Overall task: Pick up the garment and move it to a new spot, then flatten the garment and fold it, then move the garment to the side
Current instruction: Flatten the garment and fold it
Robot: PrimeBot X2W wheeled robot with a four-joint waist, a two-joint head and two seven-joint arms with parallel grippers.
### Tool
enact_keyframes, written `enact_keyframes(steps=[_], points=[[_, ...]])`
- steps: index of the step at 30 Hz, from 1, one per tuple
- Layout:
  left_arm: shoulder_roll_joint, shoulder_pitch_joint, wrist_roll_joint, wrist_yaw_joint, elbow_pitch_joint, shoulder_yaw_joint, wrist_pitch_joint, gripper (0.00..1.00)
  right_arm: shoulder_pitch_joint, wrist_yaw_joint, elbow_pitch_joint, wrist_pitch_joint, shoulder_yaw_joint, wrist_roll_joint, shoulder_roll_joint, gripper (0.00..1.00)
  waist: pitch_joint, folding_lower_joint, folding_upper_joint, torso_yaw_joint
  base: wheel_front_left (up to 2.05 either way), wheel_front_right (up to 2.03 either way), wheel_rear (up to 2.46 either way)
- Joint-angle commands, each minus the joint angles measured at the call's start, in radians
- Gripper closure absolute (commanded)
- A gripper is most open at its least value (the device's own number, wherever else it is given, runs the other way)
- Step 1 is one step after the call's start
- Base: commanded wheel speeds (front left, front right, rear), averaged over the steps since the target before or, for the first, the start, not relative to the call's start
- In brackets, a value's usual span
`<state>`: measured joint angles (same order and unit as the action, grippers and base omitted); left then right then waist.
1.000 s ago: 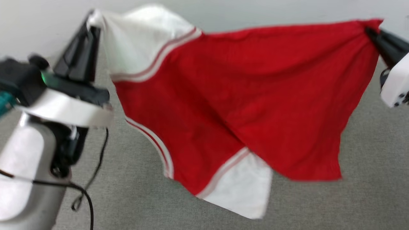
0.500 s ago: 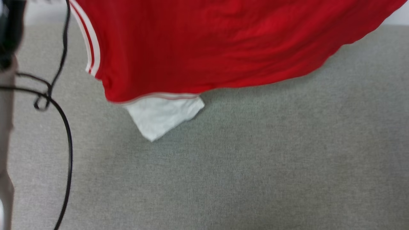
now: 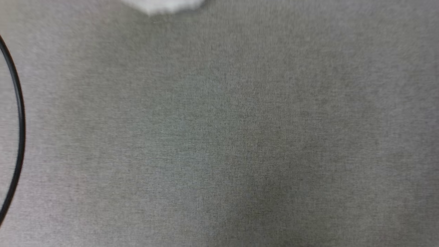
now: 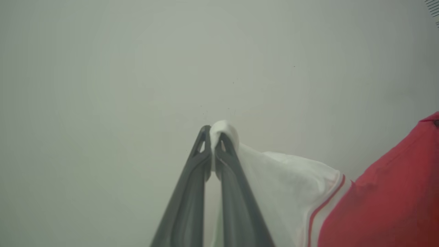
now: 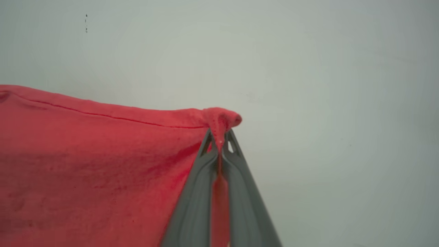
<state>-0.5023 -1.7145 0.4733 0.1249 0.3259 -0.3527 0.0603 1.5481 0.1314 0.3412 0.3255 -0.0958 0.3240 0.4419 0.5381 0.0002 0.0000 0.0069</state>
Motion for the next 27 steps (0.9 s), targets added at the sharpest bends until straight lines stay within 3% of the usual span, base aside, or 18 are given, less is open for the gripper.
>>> enact_keyframes(steps=[1,6,11,20,27], points=[[0.002,-0.026,0.001,0.003,0.016,-0.003,0.009,1.0,0.027,-0.001,0.02,-0.011,-0.004,-0.006,-0.004,1.0,0.031,-0.0002,0.0,-0.001,0.0,0.0,0.0],[0.016,-0.134,0.018,0.004,0.114,-0.027,0.052,1.0,0.144,-0.001,0.133,-0.063,-0.04,-0.018,-0.008,1.0,0.064,-0.0002,0.0,0.005,0.0,0.0,0.0],[0.005,-0.143,0.052,0.005,0.174,-0.072,0.092,1.0,0.184,-0.001,0.21,-0.101,-0.096,0.0,0.006,1.0,0.102,-0.0002,0.0,0.01,0.0,0.0,0.0],[-0.051,0.003,0.143,0.005,0.226,-0.147,0.167,1.0,0.099,-0.001,0.288,-0.181,-0.218,0.076,0.027,1.0,0.115,-0.0002,0.0,0.012,0.0,0.0,0.0],[-0.087,0.235,0.189,0.005,0.172,-0.148,0.2,1.0,-0.068,-0.001,0.284,-0.245,-0.299,0.152,0.036,1.0,0.067,-0.0002,0.0,0.014,0.0,0.0,0.0]])
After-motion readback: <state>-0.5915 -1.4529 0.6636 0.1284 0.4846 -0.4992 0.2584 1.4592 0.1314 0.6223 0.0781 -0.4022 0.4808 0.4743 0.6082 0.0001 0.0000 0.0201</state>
